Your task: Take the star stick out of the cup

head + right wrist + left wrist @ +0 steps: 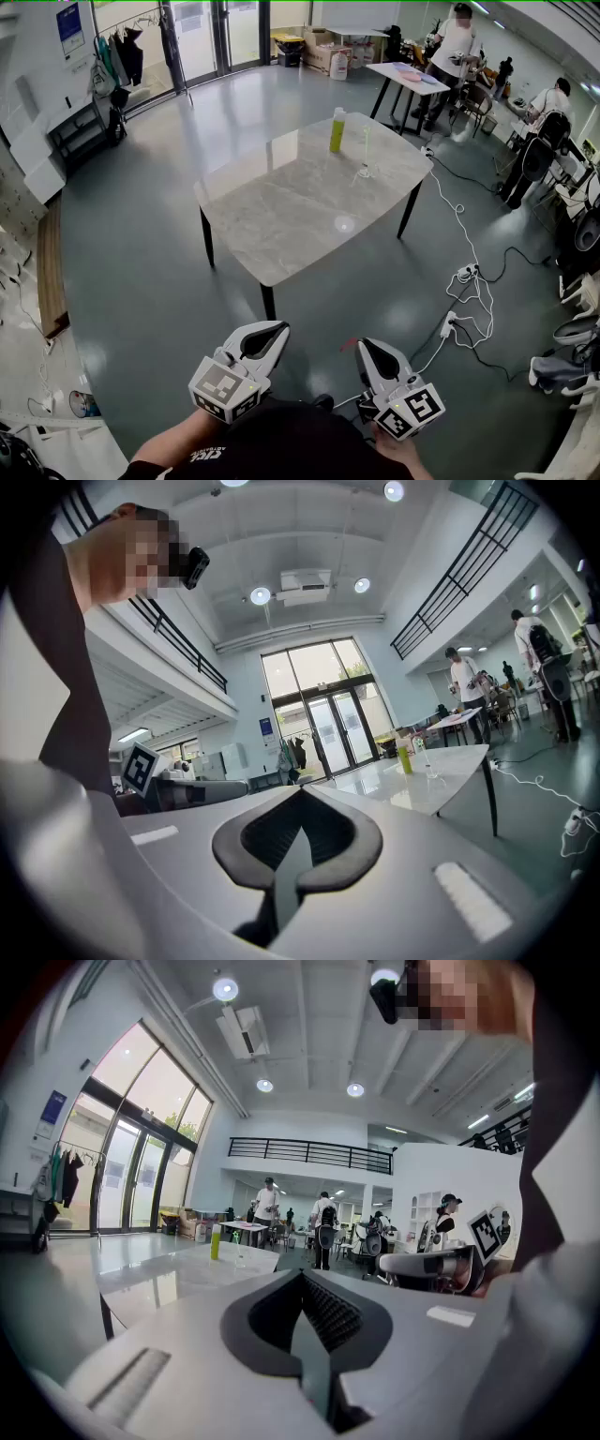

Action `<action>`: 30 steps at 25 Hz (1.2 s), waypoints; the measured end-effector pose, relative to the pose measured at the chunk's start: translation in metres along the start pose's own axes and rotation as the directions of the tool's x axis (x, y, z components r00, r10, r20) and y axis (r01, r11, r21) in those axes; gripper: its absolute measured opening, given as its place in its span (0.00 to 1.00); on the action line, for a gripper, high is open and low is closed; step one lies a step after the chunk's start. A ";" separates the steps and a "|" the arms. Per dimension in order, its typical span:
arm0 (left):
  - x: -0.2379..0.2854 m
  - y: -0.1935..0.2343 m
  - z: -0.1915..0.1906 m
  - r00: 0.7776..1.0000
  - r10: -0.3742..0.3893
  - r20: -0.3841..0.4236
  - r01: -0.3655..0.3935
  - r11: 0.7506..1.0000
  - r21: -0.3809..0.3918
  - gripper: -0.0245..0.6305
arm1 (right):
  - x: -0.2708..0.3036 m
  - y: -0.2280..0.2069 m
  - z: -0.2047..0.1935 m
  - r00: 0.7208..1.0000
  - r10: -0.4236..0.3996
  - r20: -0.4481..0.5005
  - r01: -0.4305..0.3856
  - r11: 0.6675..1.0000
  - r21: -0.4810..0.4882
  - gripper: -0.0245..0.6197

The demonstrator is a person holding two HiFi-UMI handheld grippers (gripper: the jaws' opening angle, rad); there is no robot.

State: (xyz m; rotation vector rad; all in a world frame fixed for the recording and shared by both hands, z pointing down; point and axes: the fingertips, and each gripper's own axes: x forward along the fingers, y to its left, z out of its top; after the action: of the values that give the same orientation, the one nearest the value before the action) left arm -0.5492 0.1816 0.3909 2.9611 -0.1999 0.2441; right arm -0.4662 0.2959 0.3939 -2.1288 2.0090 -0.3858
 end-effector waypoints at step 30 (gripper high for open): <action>0.147 -0.024 0.012 0.999 0.005 0.034 -0.004 1.000 -0.025 0.04 | -0.046 -0.124 0.018 0.999 0.025 -0.038 -0.021 0.995 0.098 0.14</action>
State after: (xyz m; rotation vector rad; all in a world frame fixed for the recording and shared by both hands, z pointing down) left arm -0.4006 0.1860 0.4013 2.9417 -0.2127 0.1897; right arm -0.3454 0.3491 0.4122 -2.0535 1.9901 -0.5154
